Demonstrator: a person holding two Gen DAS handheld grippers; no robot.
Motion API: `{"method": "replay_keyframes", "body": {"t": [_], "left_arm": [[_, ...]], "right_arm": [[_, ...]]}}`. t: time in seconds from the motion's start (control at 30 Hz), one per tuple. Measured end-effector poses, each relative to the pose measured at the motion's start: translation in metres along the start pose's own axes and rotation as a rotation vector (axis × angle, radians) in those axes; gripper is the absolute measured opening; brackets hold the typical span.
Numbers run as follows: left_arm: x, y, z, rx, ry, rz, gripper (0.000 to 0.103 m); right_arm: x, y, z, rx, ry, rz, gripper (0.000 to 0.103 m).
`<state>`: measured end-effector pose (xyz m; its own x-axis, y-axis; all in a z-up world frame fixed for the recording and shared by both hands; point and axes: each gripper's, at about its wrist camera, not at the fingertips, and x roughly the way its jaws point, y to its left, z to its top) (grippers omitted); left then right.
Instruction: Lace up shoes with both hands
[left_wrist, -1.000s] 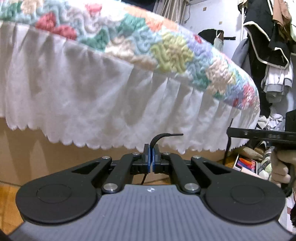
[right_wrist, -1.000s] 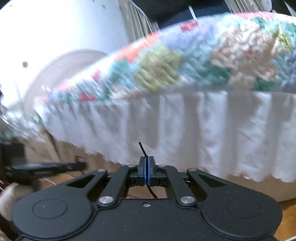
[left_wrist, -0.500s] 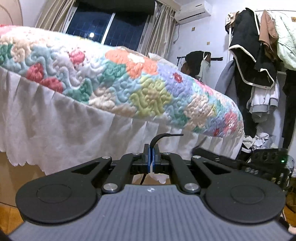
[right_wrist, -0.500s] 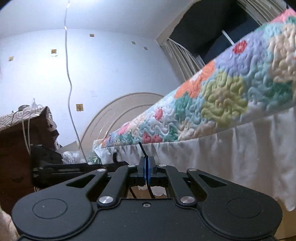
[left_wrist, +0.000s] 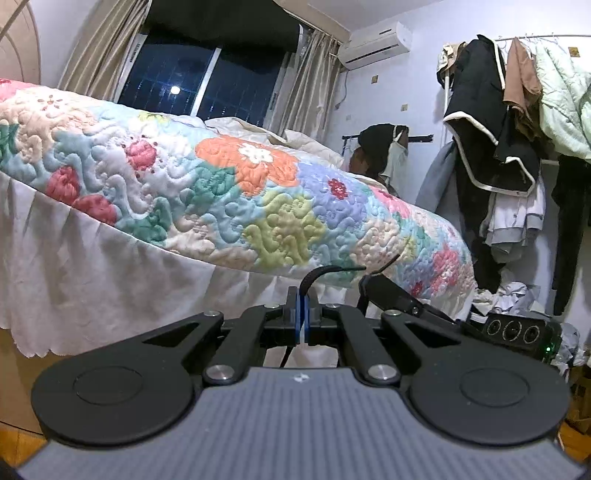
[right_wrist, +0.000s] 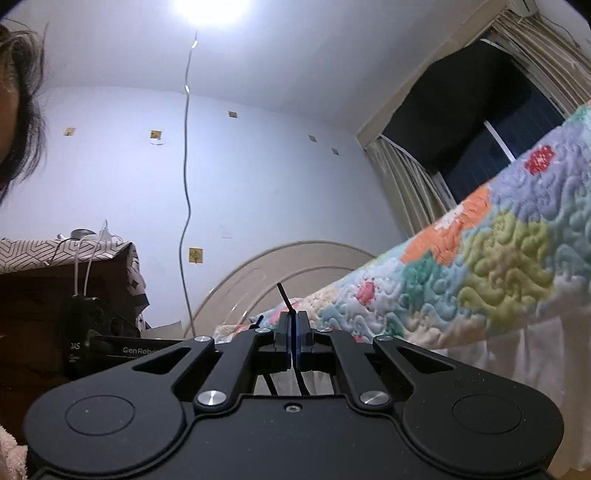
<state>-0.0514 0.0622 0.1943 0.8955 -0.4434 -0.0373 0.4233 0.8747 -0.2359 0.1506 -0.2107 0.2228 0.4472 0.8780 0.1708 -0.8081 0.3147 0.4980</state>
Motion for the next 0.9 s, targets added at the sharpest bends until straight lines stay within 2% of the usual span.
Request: {"method": "replay_keyframes", "body": {"t": [0.17, 0.5, 0.7, 0.8, 0.9], "left_arm": [[-0.005, -0.004, 0.006, -0.002, -0.037, -0.030, 0.001], [-0.015, -0.019, 0.018, 0.030, -0.081, -0.068, 0.001], [-0.013, -0.015, 0.013, 0.025, -0.057, -0.035, 0.001], [-0.009, -0.008, 0.006, 0.039, -0.024, 0.037, 0.001], [-0.005, 0.006, -0.007, 0.035, 0.025, 0.110, 0.001]], "right_arm": [[-0.003, 0.004, 0.003, -0.003, -0.008, 0.034, 0.003], [-0.008, 0.008, 0.007, -0.006, -0.029, 0.030, 0.003], [-0.009, 0.006, 0.009, -0.004, -0.032, 0.017, 0.003], [-0.007, 0.003, 0.006, -0.025, 0.022, -0.044, 0.003], [-0.005, -0.007, -0.005, -0.068, 0.149, -0.191, 0.003]]}}
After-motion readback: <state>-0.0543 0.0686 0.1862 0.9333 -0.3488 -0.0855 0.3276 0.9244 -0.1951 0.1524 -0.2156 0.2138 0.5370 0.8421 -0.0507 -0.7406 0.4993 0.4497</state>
